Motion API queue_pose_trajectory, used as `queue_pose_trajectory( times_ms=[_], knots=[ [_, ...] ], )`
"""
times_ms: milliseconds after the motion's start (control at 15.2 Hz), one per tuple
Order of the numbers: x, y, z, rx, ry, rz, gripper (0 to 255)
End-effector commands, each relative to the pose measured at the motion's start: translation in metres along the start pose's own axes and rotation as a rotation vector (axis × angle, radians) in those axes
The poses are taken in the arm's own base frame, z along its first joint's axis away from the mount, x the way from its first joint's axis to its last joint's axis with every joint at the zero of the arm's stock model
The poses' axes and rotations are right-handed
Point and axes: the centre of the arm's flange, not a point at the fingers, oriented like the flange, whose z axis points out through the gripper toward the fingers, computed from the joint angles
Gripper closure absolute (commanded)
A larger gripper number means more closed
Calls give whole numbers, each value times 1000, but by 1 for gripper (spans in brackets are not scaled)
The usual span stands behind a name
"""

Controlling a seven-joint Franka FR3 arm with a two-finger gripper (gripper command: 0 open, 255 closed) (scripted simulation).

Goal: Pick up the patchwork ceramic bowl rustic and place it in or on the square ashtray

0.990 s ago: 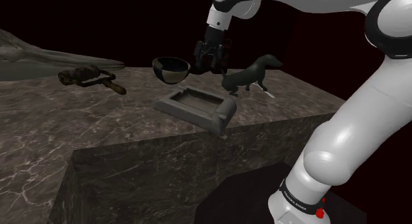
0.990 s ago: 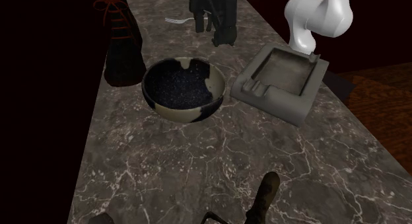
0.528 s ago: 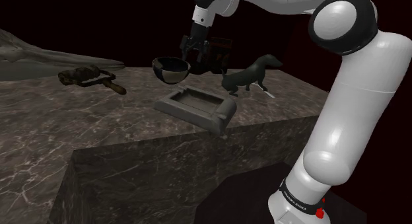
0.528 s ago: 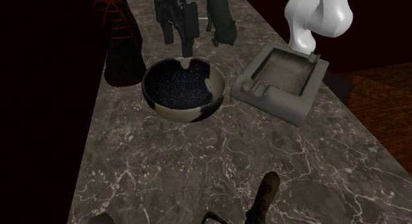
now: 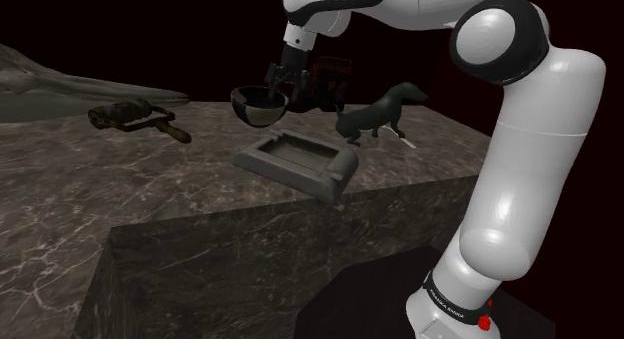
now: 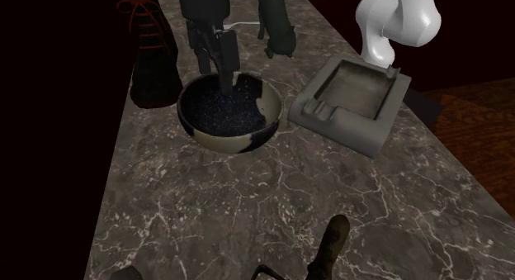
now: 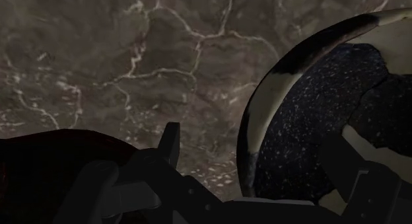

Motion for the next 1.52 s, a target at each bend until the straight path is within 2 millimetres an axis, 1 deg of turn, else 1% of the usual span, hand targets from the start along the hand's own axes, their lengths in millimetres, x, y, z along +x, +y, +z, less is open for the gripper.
queue_pose_trajectory(
  times_ms=[0, 462, 528, 1122, 1452],
  knots=[
    [0, -1, 9, 0, 0, 0, 0],
    [0, -1, 9, 0, 0, 0, 0],
    [0, -1, 9, 0, 0, 0, 255],
    [0, -1, 9, 0, 0, 0, 255],
    [2, -5, -17, 0, 0, 0, 255]
  ],
)
